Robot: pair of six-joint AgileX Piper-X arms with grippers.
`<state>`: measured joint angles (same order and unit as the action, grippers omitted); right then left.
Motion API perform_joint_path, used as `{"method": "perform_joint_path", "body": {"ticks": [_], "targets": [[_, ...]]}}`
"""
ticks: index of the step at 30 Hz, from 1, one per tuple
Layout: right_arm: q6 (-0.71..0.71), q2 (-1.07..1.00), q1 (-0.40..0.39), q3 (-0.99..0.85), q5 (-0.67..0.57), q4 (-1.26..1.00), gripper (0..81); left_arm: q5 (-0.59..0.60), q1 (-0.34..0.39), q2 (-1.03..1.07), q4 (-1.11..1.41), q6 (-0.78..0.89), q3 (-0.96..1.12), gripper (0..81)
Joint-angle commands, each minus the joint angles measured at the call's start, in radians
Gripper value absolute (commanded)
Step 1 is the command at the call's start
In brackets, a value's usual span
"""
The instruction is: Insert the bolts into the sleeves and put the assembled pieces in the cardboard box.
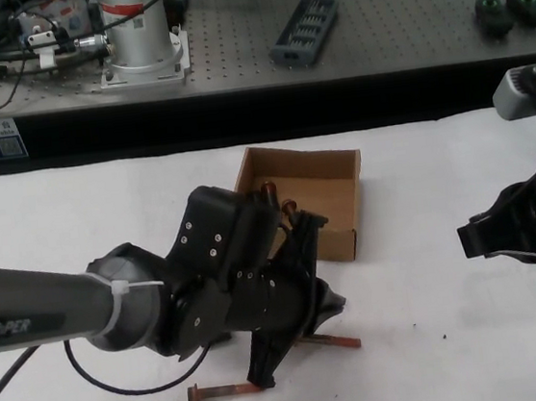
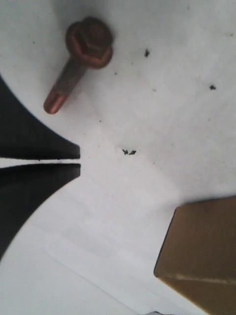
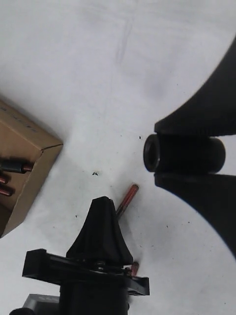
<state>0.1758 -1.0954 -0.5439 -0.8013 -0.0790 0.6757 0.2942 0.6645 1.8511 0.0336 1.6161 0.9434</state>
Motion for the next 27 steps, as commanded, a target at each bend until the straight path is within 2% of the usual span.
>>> {"method": "perform_joint_path", "body": {"ticks": [1,7,10,14,27], "targets": [[-0.016,0.017,0.006,-0.002,0.001,-0.007,2.5,0.040,-0.004,-0.026,-0.064,-0.023,0.013,2.4],[-0.037,0.023,0.006,-0.002,0.001,0.003,2.5,0.056,-0.004,-0.029,-0.075,-0.028,0.013,2.4],[-0.061,0.030,0.006,-0.002,0.022,0.010,2.5,0.046,-0.004,-0.040,-0.156,-0.028,0.013,2.4],[-0.064,0.040,0.006,-0.002,0.050,0.014,2.5,0.014,-0.004,-0.048,-0.240,-0.063,0.010,2.4],[-0.064,0.085,0.006,-0.002,0.050,0.015,2.5,-0.101,-0.013,-0.044,-0.256,-0.074,0.010,2.4]]}}
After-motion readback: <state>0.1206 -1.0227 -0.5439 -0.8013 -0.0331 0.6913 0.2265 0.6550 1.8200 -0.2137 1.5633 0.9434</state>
